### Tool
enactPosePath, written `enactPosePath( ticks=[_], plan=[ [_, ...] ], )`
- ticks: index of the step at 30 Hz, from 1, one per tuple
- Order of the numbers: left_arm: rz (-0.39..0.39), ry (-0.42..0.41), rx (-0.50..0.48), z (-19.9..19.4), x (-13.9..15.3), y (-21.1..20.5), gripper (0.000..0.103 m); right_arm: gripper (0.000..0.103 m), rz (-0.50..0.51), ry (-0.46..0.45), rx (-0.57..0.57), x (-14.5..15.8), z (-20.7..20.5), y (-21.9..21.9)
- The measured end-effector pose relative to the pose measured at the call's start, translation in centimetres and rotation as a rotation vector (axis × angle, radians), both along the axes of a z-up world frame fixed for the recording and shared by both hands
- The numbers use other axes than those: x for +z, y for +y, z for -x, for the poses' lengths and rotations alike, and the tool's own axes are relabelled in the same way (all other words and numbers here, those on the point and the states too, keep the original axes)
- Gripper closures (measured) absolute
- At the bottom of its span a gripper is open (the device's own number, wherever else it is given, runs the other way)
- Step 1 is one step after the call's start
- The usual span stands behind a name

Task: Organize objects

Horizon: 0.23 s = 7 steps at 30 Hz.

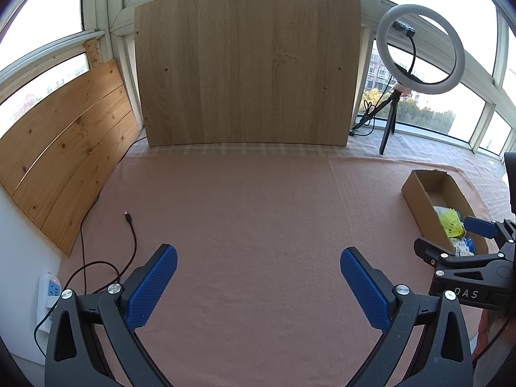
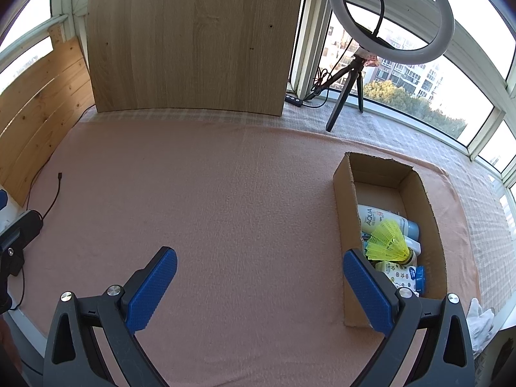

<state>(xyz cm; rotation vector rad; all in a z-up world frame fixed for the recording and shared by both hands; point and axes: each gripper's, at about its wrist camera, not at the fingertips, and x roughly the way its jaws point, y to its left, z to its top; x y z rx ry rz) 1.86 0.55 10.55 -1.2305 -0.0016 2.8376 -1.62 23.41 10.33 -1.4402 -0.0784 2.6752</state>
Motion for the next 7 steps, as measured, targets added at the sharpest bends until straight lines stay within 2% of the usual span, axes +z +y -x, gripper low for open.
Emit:
enactPosePath(
  ticks=[5,7],
  plan=[
    [0.04,0.015,0.003,0.38,-0.11,0.44,0.0,0.002,0.006,-0.004,-0.008,-0.23,0.21,0.32],
    [0.016,0.014,0.005,0.56,-0.17,0.27,0.0,0.002,0.008,-0.008,-0.012,-0.37,0.29,0.46]
  ],
)
